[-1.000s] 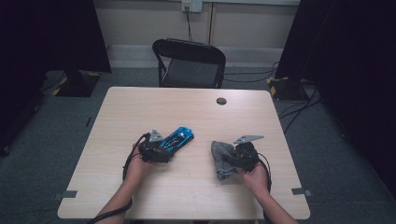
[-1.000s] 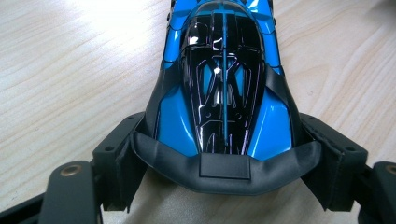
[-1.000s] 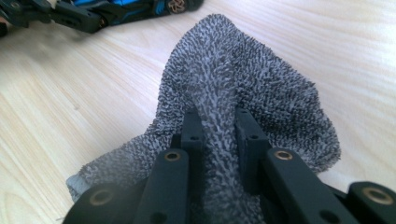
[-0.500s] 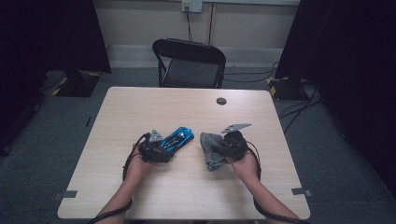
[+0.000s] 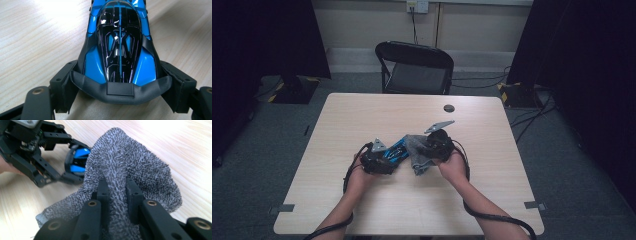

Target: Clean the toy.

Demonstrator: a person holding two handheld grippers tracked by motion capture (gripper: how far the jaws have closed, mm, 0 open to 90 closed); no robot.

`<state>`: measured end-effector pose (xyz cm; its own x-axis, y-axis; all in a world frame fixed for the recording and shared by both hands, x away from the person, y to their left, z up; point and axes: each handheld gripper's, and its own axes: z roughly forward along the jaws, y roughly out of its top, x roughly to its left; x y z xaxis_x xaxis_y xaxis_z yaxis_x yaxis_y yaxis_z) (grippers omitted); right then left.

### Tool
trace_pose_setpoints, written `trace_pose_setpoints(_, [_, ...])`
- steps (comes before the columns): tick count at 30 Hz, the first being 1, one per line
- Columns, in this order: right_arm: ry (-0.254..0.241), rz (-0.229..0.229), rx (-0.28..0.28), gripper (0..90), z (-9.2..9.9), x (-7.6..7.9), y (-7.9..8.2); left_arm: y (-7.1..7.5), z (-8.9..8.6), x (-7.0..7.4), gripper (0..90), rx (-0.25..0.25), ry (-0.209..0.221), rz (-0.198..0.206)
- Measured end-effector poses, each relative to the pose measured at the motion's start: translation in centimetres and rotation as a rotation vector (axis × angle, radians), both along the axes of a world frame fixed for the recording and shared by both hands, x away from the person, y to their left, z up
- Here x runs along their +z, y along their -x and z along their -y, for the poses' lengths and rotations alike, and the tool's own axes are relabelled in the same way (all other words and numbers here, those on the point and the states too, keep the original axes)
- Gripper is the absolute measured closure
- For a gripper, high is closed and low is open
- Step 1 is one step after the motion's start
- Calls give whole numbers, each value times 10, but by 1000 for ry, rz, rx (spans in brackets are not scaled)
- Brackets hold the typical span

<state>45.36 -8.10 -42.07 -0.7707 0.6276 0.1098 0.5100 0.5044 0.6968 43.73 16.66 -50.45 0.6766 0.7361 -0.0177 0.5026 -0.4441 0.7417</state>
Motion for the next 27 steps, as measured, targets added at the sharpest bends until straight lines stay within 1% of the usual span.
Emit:
trace_pose_setpoints(3, [7,-3,18,772,-13,-2,-4,0,0,0,238,2,3,-1])
trace_pose_setpoints(6, [-8,-8,38,771,-26,-4,-8,0,0,0,239,2,3,-1])
trace_pose_setpoints(7, [-4,-7,46,771,-30,-5,-9,0,0,0,239,3,3,-1])
trace_pose_setpoints(9, [20,-4,70,771,-41,-7,-10,0,0,0,239,2,2,-1])
trace_pose_setpoints(12, [30,-5,88,771,-53,-8,-14,0,0,0,239,2,2,-1])
trace_pose_setpoints(14, [23,1,97,771,-58,-8,-16,0,0,0,239,2,2,0])
trace_pose_setpoints(15, [21,-3,96,771,-61,-8,-17,0,0,0,239,3,3,-1])
trace_pose_setpoints(18, [39,-5,121,771,-70,-11,-18,0,0,0,239,1,1,-2])
trace_pose_setpoints(20, [29,-9,129,771,-74,-12,-19,0,0,0,239,2,1,-3])
trace_pose_setpoints(21, [24,-17,129,771,-76,-13,-18,0,0,0,239,2,0,-2])
trace_pose_setpoints(24, [39,-31,147,770,-79,-17,-19,0,0,0,239,0,-2,-1])
trace_pose_setpoints(27, [34,-58,165,770,-82,-23,-20,0,0,0,239,0,-1,-1])
